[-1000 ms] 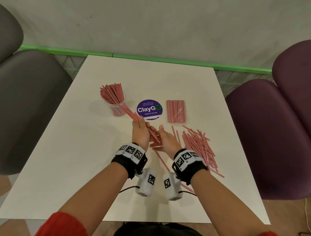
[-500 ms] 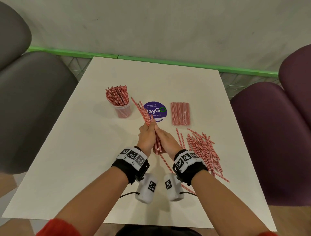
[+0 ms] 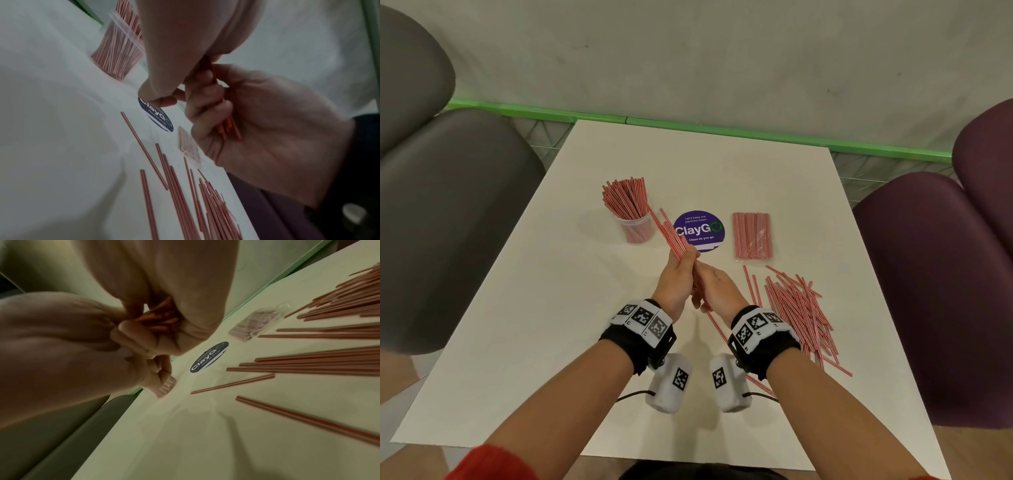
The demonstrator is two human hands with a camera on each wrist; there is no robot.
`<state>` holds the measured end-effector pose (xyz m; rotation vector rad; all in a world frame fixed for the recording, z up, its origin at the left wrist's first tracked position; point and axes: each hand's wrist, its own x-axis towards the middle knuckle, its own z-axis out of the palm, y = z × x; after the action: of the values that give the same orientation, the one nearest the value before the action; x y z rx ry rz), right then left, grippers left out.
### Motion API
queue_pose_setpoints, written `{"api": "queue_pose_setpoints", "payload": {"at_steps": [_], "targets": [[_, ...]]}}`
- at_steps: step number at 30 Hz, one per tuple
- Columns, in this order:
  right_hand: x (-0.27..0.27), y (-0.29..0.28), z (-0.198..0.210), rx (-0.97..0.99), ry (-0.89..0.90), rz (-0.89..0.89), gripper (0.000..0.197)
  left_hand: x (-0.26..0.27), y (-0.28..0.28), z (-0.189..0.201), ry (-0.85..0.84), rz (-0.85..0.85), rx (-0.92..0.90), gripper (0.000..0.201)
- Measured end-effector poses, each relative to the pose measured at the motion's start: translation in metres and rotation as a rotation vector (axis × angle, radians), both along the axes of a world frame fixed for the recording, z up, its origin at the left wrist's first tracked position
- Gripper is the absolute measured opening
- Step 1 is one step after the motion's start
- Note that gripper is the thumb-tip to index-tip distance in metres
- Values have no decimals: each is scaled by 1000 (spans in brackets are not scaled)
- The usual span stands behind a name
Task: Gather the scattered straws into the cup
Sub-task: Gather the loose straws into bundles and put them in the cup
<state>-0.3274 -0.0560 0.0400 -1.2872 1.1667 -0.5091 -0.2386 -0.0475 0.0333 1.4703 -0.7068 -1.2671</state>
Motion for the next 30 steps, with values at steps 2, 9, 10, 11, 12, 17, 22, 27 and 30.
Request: {"api": "queue_pose_setpoints", "payload": {"at_steps": [2,9,10,11,12,17,22,27,30], "targets": [[1,0,-1,10,-50,-24,40,0,-1,0,39,22,-5,29],[-5,-5,-2,18,-83,30,32,20,-13,16,192,106,-58,14],[-6,-5,-2,13,-74,38,32,26,-18,21,231,164,-78,11],[-6,-5,-2,11,-67,41,31,31,-22,27,265,224,-99,8],[-7,-5,-2,11,-63,42,31,36,-26,34,278,278,-119,7],[-4,-4,0,25,-64,58,31,47,-38,39,108,420,-176,26],[6,-6,3,20,-60,41,33,40,-37,26,24,380,-157,30],[14,-11,5,51,-59,9,35,41,-31,33,281,220,-155,24],[19,-14,5,81,-51,2,37,45,-29,37,468,199,-136,23]]}}
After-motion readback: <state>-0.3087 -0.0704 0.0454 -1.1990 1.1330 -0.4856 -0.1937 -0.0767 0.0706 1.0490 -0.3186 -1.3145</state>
